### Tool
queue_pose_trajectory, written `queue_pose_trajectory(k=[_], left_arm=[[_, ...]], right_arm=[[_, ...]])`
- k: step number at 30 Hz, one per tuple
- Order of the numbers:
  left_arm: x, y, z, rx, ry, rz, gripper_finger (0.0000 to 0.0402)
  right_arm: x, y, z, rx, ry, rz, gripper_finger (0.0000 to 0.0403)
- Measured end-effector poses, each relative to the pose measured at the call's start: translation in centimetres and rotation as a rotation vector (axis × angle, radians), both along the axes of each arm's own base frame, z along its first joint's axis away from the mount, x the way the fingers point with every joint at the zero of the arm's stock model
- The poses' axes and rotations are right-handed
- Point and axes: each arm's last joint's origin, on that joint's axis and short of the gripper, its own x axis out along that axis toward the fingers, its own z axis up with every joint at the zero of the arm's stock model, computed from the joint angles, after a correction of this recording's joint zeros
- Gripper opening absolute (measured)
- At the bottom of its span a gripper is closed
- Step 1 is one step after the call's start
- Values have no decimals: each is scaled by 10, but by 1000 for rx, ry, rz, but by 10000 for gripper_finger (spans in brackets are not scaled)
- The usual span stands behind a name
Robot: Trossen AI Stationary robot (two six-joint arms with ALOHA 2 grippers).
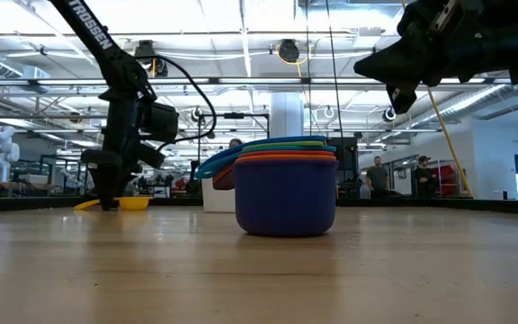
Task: Nest measuring cups in basket
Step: Stack the yellow measuring cup on top of the blue measuring cup
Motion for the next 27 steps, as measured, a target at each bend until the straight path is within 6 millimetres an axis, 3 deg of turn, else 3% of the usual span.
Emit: queue_pose_trajectory(k=[9, 17, 27], left_arm=[[4, 2, 12, 36, 38, -18, 173], [13, -10, 66, 164, -61, -54, 173], [34, -55, 117, 251, -225, -160, 173]], right_arm=[[0, 0, 0, -20, 3, 2, 0], [0, 0, -1, -46, 8, 1, 0], [0, 0, -1, -59, 11, -1, 0]])
